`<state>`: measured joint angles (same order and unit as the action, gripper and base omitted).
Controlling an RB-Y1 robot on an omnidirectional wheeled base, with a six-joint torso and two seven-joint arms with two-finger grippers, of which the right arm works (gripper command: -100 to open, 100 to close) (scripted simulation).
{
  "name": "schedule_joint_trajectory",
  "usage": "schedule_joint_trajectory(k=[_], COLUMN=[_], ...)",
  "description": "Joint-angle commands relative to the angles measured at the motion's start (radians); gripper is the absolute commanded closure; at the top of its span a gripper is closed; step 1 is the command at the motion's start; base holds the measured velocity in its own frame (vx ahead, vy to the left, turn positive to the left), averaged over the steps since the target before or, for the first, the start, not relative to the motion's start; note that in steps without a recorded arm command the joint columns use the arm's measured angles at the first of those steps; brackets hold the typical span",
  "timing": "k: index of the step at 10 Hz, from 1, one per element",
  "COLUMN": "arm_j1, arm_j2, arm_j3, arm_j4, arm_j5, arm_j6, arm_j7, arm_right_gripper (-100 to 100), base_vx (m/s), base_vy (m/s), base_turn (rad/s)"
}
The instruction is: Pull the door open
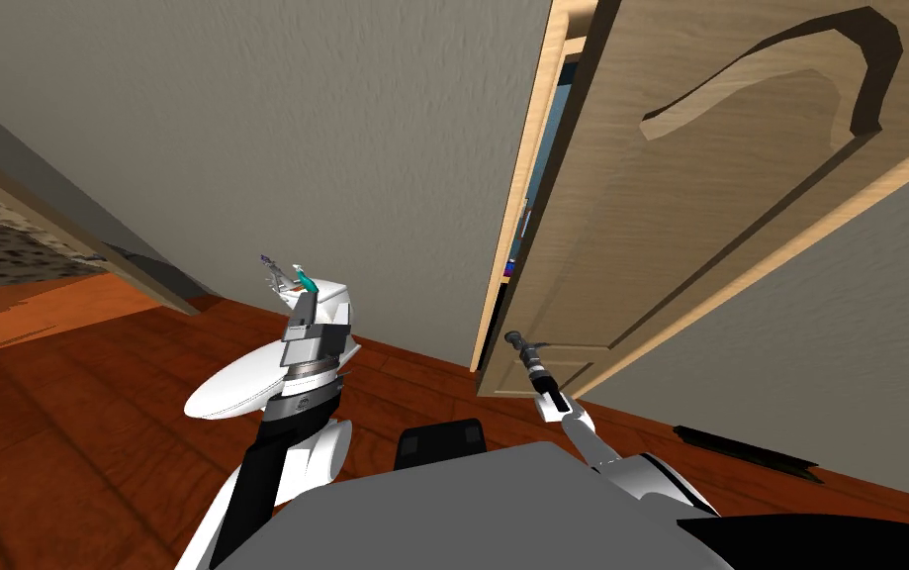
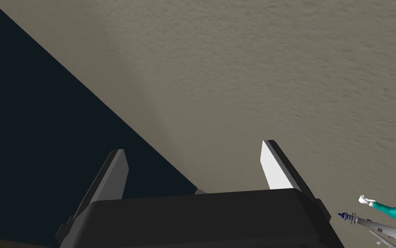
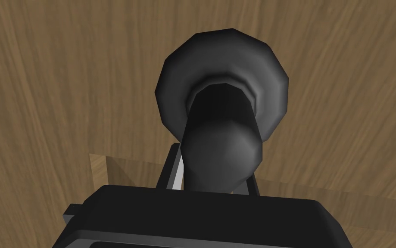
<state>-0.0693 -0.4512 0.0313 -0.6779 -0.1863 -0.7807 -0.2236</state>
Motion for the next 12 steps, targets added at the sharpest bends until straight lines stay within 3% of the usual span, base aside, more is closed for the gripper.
schedule_joint_trajectory(k=[1,7,9,10,11,12], arm_j1=[0.0,0.073,0.09,0.081,0.103,0.108], arm_j2=[0.0,-0.074,-0.092,-0.083,-0.099,-0.103], arm_j3=[0.0,0.092,0.114,0.109,0.125,0.128], arm_j4=[0.0,-0.035,-0.044,-0.035,-0.029,-0.028], arm_j5=[0.0,0.028,0.034,0.033,0.034,0.034], arm_j6=[0.0,-0.092,-0.113,-0.105,-0.141,-0.15], arm_j7=[0.0,-0.095,-0.117,-0.111,-0.128,-0.132], arm_right_gripper=[100,100,100,100,100,100], base_vx=[-0.109,-0.225,-0.244,-0.09,-0.164,-0.213], base_vy=[-0.023,-0.083,-0.078,-0.03,-0.045,-0.093], base_turn=[0.019,0.122,0.097,0.01,0.166,0.142])
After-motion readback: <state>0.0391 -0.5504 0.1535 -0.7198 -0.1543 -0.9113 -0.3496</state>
